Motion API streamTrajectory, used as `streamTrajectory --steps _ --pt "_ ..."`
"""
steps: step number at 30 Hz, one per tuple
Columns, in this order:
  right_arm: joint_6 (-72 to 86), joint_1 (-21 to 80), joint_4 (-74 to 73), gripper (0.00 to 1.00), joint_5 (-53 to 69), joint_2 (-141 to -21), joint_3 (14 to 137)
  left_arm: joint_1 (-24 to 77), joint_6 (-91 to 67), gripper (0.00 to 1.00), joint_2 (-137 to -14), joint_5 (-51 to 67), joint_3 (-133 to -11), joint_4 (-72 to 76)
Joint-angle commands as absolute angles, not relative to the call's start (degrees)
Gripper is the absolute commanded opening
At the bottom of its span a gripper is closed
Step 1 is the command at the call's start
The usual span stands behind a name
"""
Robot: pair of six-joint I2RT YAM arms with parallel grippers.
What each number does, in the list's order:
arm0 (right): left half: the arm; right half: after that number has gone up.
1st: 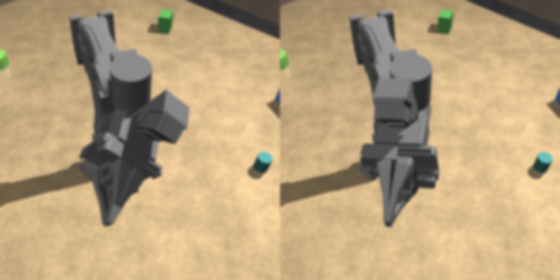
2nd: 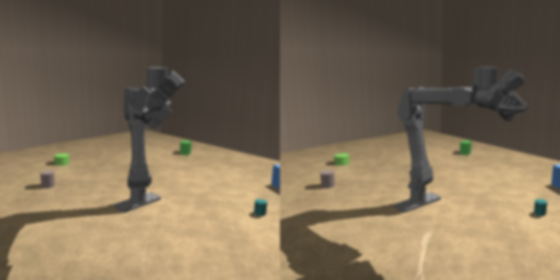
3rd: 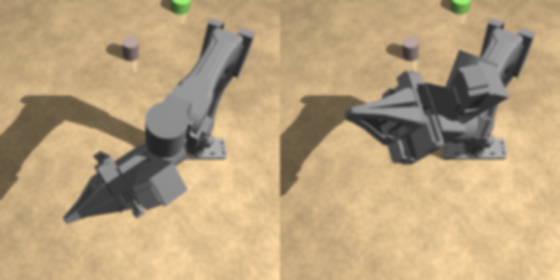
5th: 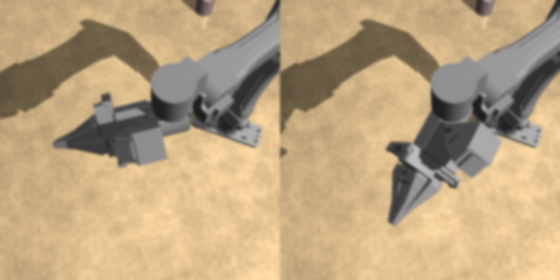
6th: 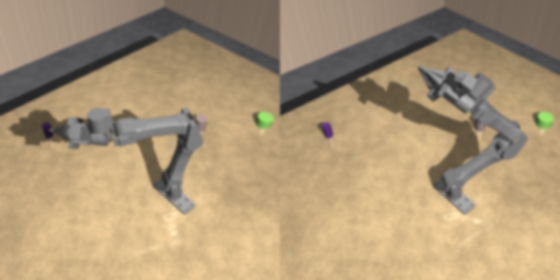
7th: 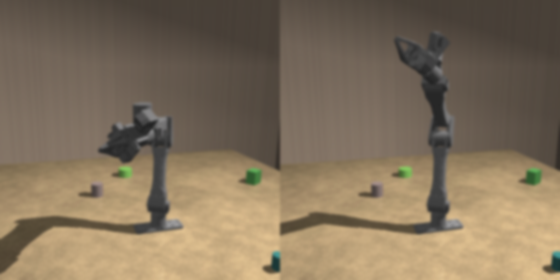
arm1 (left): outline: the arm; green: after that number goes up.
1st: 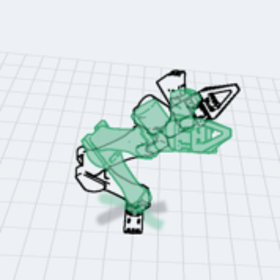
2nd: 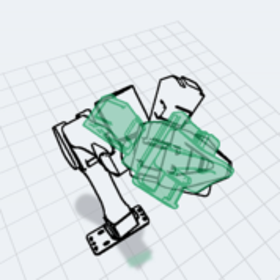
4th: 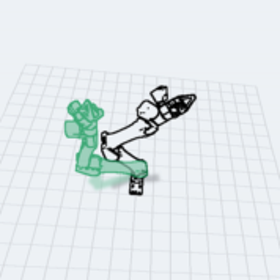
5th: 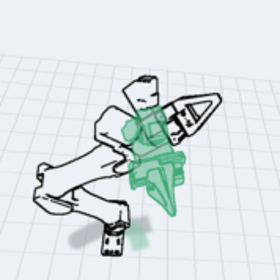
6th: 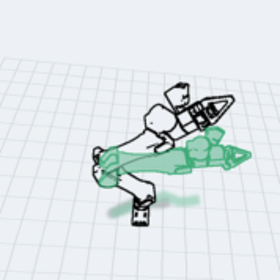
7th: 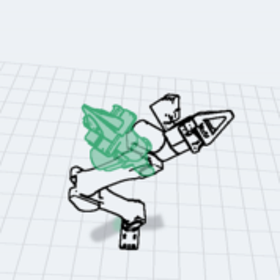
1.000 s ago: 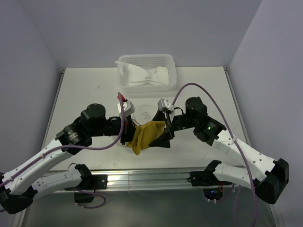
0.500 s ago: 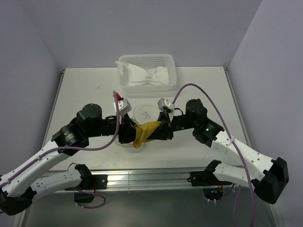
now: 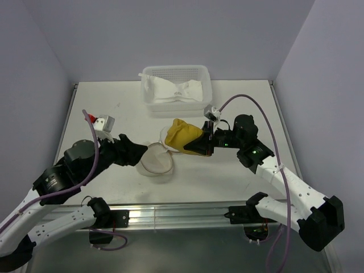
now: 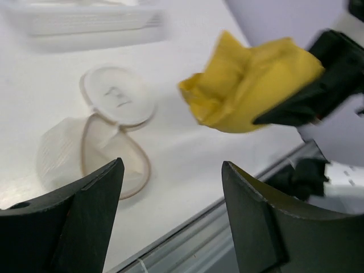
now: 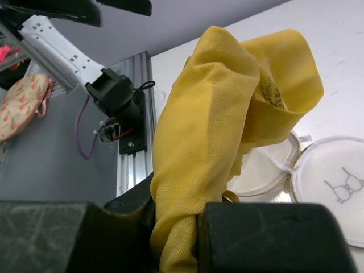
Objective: Place the bra in the laundry bag and zip it closed
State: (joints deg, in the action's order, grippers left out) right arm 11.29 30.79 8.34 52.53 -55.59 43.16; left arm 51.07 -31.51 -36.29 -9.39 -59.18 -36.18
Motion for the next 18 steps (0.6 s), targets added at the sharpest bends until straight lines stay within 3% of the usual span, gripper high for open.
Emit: streamTrajectory --steps 1,14,18 --pt "13.88 30.50 12.74 0.02 50.55 -58.26 43.07 51.06 -42.87 0.75 -39.19 -25.21 -58.28 -43.58" --pt "17.84 36.82 19.86 0.00 46.06 -75.40 46.58 50.36 -49.66 0.67 -50.97 -25.57 -44.30 -36.74" --pt "18.28 37.53 22.92 0.00 45.44 -79.27 46.67 50.36 -49.66 0.58 -53.61 -27.07 -43.51 -36.57"
